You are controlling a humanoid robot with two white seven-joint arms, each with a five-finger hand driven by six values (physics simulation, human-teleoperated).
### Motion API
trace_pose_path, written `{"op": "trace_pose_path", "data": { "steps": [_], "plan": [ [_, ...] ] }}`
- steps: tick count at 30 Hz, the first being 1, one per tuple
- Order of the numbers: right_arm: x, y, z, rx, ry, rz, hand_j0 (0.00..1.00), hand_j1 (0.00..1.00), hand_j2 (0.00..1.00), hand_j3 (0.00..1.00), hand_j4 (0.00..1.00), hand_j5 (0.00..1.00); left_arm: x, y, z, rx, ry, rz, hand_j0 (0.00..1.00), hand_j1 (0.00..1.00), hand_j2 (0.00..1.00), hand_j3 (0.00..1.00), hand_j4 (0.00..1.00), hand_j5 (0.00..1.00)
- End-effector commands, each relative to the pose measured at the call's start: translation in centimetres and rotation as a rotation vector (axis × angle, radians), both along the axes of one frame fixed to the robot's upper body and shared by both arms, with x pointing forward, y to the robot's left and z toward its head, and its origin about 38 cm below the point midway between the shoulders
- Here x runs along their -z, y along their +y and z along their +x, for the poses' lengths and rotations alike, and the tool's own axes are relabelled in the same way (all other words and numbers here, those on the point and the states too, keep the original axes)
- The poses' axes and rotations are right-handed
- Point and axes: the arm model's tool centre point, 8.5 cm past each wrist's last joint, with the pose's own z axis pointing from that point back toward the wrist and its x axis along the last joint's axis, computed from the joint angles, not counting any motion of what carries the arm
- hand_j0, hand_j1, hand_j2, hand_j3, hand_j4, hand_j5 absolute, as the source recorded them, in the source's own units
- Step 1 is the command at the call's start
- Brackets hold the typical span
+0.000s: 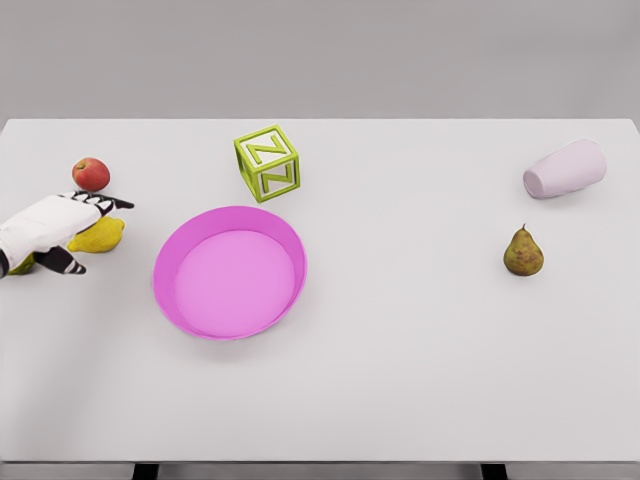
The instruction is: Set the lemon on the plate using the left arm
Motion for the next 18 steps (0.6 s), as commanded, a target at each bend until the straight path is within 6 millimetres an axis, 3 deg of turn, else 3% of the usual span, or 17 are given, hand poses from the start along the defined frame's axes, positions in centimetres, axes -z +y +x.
{"op": "trace_pose_path", "data": {
  "steps": [1,18],
  "plan": [
    [0.0,0.02,-0.02,0.0,0.001,0.001,1.0,1.0,1.0,1.0,1.0,1.0,0.48,0.02,0.05,-0.008,0.01,-0.01,0.98,0.98,0.98,0.98,0.98,0.98],
    [0.0,0.0,0.03,0.0,-0.001,0.0,1.0,1.0,1.0,1.0,1.0,1.0,0.56,0.79,0.94,-0.038,0.013,-0.021,0.91,0.91,0.91,0.91,0.91,0.91]
  ]
}}
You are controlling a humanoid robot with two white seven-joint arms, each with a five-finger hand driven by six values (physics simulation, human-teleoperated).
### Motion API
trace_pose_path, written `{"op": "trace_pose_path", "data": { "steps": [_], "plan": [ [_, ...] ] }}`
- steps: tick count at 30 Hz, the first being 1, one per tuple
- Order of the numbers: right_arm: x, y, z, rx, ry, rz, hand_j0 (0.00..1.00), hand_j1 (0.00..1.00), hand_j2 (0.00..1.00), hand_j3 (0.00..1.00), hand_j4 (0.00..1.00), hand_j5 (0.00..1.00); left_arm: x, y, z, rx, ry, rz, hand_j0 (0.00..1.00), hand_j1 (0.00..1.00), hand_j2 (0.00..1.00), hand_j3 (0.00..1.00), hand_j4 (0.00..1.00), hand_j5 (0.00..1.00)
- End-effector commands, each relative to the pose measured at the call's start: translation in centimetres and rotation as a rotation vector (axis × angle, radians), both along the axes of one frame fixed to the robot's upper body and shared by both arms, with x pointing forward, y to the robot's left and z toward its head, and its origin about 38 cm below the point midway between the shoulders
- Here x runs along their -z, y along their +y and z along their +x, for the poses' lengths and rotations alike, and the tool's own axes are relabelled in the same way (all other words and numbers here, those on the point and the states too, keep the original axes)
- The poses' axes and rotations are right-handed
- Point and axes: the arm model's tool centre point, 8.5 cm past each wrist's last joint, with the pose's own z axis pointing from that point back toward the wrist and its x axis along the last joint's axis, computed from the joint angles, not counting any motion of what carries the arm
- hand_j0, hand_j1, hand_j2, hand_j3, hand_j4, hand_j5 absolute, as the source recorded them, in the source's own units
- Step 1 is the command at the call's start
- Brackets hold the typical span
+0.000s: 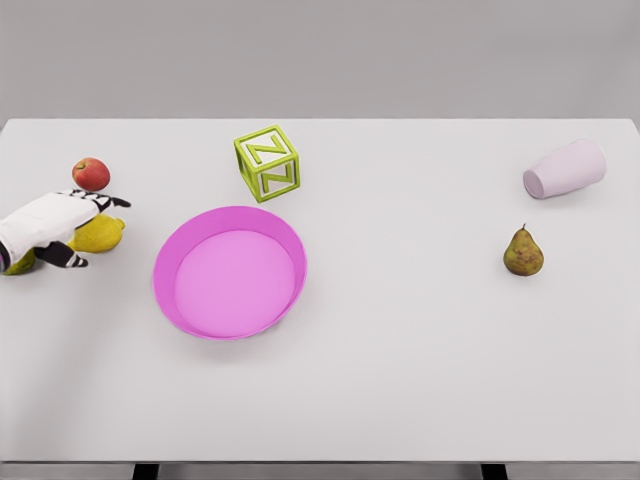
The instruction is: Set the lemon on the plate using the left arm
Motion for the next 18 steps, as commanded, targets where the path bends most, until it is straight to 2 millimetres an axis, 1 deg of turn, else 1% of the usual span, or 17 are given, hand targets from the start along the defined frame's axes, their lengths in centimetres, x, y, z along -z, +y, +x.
{"op": "trace_pose_path", "data": {
  "steps": [1,3,5,9,12,14,16,17,18],
  "plan": [
    [0.0,0.02,-0.02,0.0,0.001,0.001,1.0,1.0,1.0,1.0,1.0,1.0,0.22,0.27,0.01,-0.008,0.007,-0.001,0.91,0.91,0.91,0.91,0.91,0.91],
    [0.0,0.02,-0.02,0.0,0.001,0.001,1.0,1.0,1.0,1.0,1.0,1.0,0.32,0.4,0.01,-0.012,0.01,-0.001,0.91,0.91,0.91,0.91,0.91,0.91],
    [0.0,0.02,-0.02,0.0,0.001,0.001,1.0,1.0,1.0,1.0,1.0,1.0,0.37,0.37,0.02,-0.012,0.01,-0.003,0.88,0.88,0.88,0.88,0.88,0.88],
    [0.0,0.0,0.03,0.0,-0.001,0.0,1.0,1.0,1.0,1.0,1.0,1.0,0.41,0.33,0.01,-0.011,0.011,-0.004,0.88,0.88,0.88,0.88,0.88,0.88],
    [0.0,0.0,0.03,0.0,-0.001,0.0,1.0,1.0,1.0,1.0,1.0,1.0,0.38,0.36,0.0,-0.01,0.011,-0.003,0.82,0.82,0.82,0.82,0.82,0.82],
    [0.0,0.0,0.03,0.001,-0.001,0.0,1.0,1.0,1.0,1.0,1.0,1.0,0.37,0.35,0.0,-0.009,0.011,-0.006,0.82,0.82,0.82,0.82,0.82,0.82],
    [0.0,0.02,-0.02,0.0,0.001,0.001,1.0,1.0,1.0,1.0,1.0,1.0,0.39,0.38,0.01,-0.01,0.011,-0.008,0.76,0.76,0.76,0.76,0.76,0.76],
    [0.0,0.0,0.03,0.0,-0.001,0.0,1.0,1.0,1.0,1.0,1.0,1.0,0.39,0.38,0.01,-0.01,0.011,-0.008,0.75,0.75,0.75,0.75,0.75,0.75],
    [0.0,0.02,-0.02,0.0,0.001,0.001,1.0,1.0,1.0,1.0,1.0,1.0,0.39,0.38,0.01,-0.01,0.011,-0.008,0.73,0.73,0.73,0.73,0.73,0.73]
  ]
}}
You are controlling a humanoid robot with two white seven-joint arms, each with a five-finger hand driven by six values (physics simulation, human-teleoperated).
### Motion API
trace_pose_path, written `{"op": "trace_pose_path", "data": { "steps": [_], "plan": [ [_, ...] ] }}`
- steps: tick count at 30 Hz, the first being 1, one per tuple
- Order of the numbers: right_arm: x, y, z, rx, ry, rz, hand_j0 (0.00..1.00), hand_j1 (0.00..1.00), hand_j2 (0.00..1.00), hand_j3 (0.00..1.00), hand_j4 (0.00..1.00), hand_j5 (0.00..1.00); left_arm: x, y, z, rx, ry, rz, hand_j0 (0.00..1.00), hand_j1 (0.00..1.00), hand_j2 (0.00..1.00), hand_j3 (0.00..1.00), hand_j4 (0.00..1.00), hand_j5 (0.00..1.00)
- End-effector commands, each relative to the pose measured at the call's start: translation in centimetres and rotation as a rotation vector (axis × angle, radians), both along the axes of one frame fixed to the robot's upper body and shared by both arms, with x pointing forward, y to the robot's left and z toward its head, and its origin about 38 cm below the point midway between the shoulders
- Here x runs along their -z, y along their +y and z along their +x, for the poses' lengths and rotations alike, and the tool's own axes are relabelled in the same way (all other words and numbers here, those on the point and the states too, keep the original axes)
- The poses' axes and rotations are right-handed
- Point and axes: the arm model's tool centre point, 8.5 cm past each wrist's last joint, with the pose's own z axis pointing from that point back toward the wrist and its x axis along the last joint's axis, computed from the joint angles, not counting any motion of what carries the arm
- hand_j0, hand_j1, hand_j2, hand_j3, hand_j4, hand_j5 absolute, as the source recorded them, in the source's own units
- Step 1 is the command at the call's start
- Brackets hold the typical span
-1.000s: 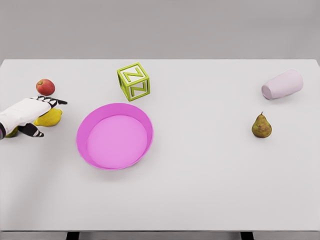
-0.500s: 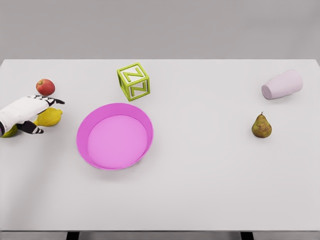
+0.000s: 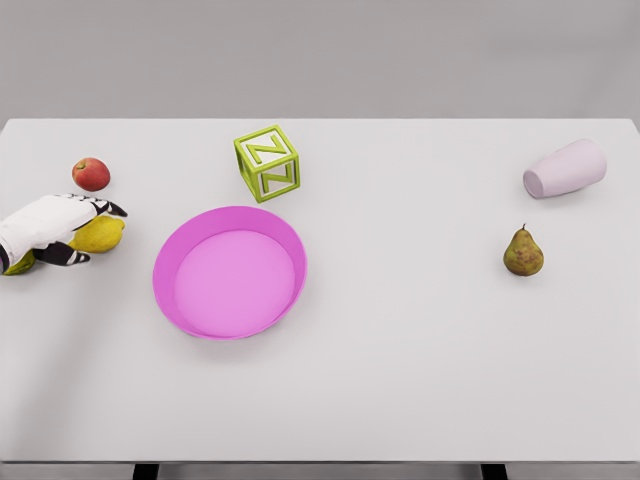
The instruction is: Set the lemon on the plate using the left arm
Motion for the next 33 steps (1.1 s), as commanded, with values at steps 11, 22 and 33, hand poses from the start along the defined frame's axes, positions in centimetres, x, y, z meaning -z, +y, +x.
{"op": "trace_pose_path", "data": {
  "steps": [11,22,33],
  "plan": [
    [0.0,0.0,0.0,0.0,0.001,0.001,1.0,1.0,1.0,1.0,1.0,1.0,0.1,-0.1,0.0,0.003,0.003,-0.006,0.55,0.55,0.55,0.55,0.55,0.55],
    [0.0,0.0,0.0,0.0,0.001,0.001,1.0,1.0,1.0,1.0,1.0,1.0,-1.7,-0.9,0.0,0.031,-0.039,-0.038,0.54,0.54,0.54,0.54,0.54,0.54],
    [0.0,0.0,0.0,0.0,0.001,0.001,1.0,1.0,1.0,1.0,1.0,1.0,-4.4,-3.8,-0.6,0.133,-0.119,-0.034,0.54,0.54,0.54,0.54,0.54,0.54]
  ]
}}
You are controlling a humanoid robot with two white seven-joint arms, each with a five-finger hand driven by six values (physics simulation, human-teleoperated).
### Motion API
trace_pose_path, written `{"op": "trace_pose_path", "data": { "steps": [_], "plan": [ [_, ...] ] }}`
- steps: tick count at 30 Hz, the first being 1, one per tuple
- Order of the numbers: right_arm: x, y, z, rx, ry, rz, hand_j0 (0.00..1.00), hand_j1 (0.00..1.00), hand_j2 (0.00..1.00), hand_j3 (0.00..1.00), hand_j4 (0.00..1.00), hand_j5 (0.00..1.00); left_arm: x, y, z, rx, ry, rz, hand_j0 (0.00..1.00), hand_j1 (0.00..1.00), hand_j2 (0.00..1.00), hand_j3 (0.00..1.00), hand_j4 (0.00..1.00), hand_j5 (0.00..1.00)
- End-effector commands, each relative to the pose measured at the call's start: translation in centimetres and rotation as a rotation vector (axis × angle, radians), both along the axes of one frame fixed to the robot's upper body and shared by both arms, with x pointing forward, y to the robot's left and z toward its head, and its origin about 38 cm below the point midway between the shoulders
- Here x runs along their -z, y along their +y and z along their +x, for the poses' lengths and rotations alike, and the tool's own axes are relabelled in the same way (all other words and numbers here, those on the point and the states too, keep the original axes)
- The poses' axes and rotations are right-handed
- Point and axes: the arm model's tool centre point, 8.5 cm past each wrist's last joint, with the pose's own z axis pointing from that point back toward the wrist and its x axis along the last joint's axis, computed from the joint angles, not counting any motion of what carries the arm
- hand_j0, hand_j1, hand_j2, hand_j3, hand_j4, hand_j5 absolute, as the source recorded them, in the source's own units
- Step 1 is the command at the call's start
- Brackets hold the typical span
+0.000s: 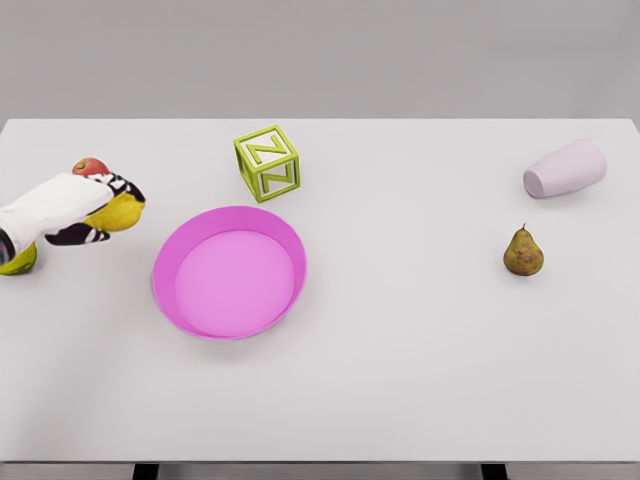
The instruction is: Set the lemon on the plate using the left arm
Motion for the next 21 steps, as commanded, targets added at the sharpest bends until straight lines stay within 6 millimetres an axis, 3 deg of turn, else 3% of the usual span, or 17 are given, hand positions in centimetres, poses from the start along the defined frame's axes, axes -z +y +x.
{"op": "trace_pose_path", "data": {
  "steps": [1,7,21],
  "plan": [
    [0.0,0.0,0.0,0.0,0.001,0.001,1.0,1.0,1.0,1.0,1.0,1.0,-0.6,-0.6,-0.2,0.021,-0.019,-0.002,0.54,0.54,0.54,0.54,0.54,0.54],
    [0.0,0.0,0.0,0.0,0.001,0.001,1.0,1.0,1.0,1.0,1.0,1.0,-1.4,-2.5,-1.1,0.078,-0.045,-0.015,0.53,0.53,0.53,0.53,0.53,0.53],
    [0.0,0.0,0.0,0.0,0.001,0.001,1.0,1.0,1.0,1.0,1.0,1.0,-1.6,-4.6,-1.9,0.158,-0.069,-0.028,0.52,0.52,0.52,0.52,0.52,0.52]
  ]
}}
